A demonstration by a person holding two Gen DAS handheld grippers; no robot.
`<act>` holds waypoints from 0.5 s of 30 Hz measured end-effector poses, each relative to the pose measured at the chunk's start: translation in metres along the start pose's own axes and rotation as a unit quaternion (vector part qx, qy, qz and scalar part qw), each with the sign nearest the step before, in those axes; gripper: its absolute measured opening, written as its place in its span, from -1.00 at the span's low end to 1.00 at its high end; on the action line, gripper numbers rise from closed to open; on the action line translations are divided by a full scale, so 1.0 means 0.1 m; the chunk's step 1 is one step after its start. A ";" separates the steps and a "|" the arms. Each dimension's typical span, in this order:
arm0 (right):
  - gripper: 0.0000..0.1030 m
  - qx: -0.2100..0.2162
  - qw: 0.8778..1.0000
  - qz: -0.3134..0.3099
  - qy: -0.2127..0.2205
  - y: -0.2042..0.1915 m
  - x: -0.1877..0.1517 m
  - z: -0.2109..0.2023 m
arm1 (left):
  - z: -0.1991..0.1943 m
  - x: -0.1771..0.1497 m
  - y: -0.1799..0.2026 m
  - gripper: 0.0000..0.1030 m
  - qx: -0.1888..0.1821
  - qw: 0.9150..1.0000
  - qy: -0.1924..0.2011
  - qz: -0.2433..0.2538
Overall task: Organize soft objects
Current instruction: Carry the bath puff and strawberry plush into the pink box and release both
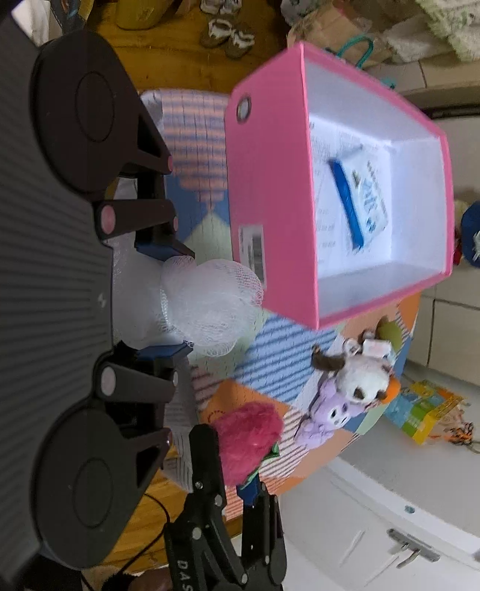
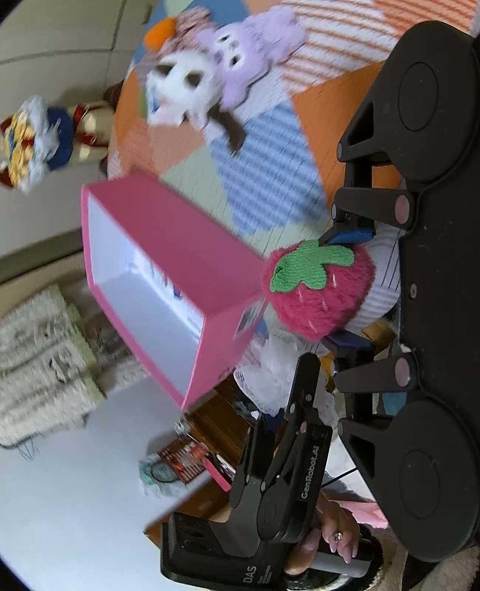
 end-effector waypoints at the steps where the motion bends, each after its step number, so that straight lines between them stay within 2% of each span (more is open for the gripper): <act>1: -0.01 0.001 1.000 -0.008 0.000 -0.07 0.04 0.01 | -0.05 0.00 -0.04 -0.15 0.003 1.000 0.007 -0.001; 9: 0.00 -0.006 0.998 -0.067 0.020 -0.43 0.36 0.07 | -0.34 0.13 -0.19 -0.14 0.006 0.998 0.057 0.019; 15: 0.00 -0.017 0.994 -0.101 0.047 -0.48 0.69 0.14 | -0.46 0.44 -0.34 -0.14 -0.005 0.994 0.104 0.015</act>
Point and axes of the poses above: each gripper's, at about its wrist camera, not at the fingertips, and z roughly the way its jaws point, y to its right, x to its top, the point moved 4 cm from there along z, roughly the way its jaws point, and after that the axes turned 3 degrees about y, right-handed, at the moved point
